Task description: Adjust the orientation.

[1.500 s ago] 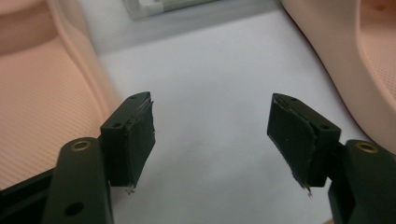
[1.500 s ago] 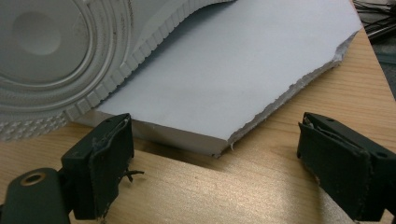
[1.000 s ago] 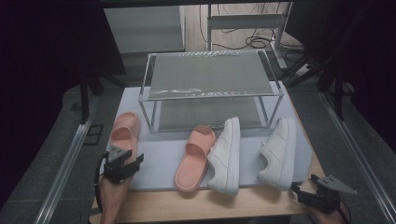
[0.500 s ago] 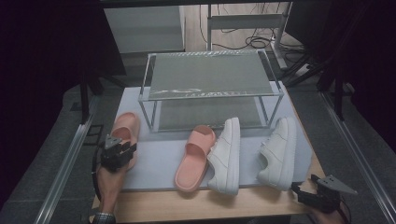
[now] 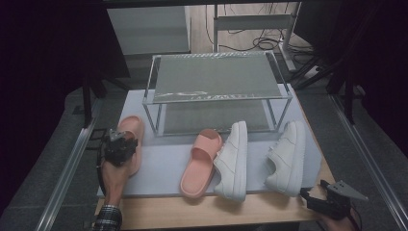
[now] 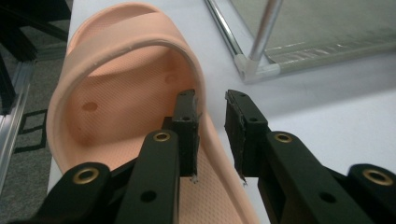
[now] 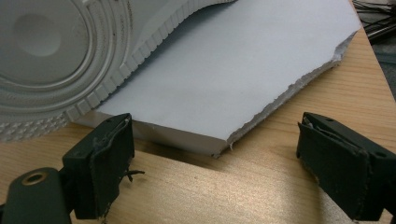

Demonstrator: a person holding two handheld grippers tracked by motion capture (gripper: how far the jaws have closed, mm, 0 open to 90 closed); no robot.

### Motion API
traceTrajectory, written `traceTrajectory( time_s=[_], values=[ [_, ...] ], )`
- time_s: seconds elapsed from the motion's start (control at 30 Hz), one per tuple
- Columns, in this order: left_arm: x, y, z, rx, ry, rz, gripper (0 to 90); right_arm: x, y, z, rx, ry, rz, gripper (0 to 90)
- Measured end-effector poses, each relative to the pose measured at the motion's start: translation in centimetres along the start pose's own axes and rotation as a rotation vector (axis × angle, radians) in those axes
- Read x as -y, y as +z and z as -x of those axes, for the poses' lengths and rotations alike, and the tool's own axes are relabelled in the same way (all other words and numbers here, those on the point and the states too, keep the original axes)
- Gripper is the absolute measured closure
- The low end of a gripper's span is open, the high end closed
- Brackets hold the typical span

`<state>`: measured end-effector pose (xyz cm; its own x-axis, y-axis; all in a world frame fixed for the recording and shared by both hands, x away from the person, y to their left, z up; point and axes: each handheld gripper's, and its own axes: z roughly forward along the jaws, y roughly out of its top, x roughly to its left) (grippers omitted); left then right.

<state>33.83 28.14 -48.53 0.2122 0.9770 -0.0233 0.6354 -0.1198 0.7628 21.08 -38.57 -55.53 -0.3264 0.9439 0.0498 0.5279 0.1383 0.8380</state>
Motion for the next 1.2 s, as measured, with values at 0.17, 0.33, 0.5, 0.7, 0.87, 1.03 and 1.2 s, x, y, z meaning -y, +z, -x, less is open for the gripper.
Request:
traceTrajectory(
  time_s=[0.17, 0.33, 0.5, 0.7, 0.87, 1.03, 1.2],
  values=[
    [-0.5, 0.6, -0.4, -0.002, -0.011, -0.009, 74.6, 0.0, 0.0, 0.0, 0.001, 0.0, -0.001, 11.3],
    [-1.0, 1.2, -0.4, -0.007, -0.029, -0.022, 75.4, 0.0, 0.0, 0.0, 0.0, 0.0, 0.001, 11.3],
    [-1.4, 2.0, -0.5, -0.008, -0.047, -0.042, 77.2, 0.0, 0.0, 0.0, -0.001, 0.0, 0.0, 11.4],
    [-1.5, 2.0, -0.3, -0.021, -0.053, -0.048, 81.7, 0.0, 0.0, 0.1, -0.003, 0.001, 0.001, 11.5],
    [-1.5, 1.5, -0.6, -0.028, -0.058, -0.04, 84.0, 0.0, 0.0, 0.0, -0.002, 0.002, 0.003, 11.5],
    [-1.5, 0.8, -1.2, -0.022, -0.054, -0.025, 85.0, 0.0, 0.0, 0.0, -0.002, 0.001, 0.001, 11.5],
    [-1.5, -0.3, -1.3, -0.02, -0.026, -0.018, 85.2, 0.0, 0.0, 0.0, -0.001, 0.001, 0.001, 11.5]
  ],
)
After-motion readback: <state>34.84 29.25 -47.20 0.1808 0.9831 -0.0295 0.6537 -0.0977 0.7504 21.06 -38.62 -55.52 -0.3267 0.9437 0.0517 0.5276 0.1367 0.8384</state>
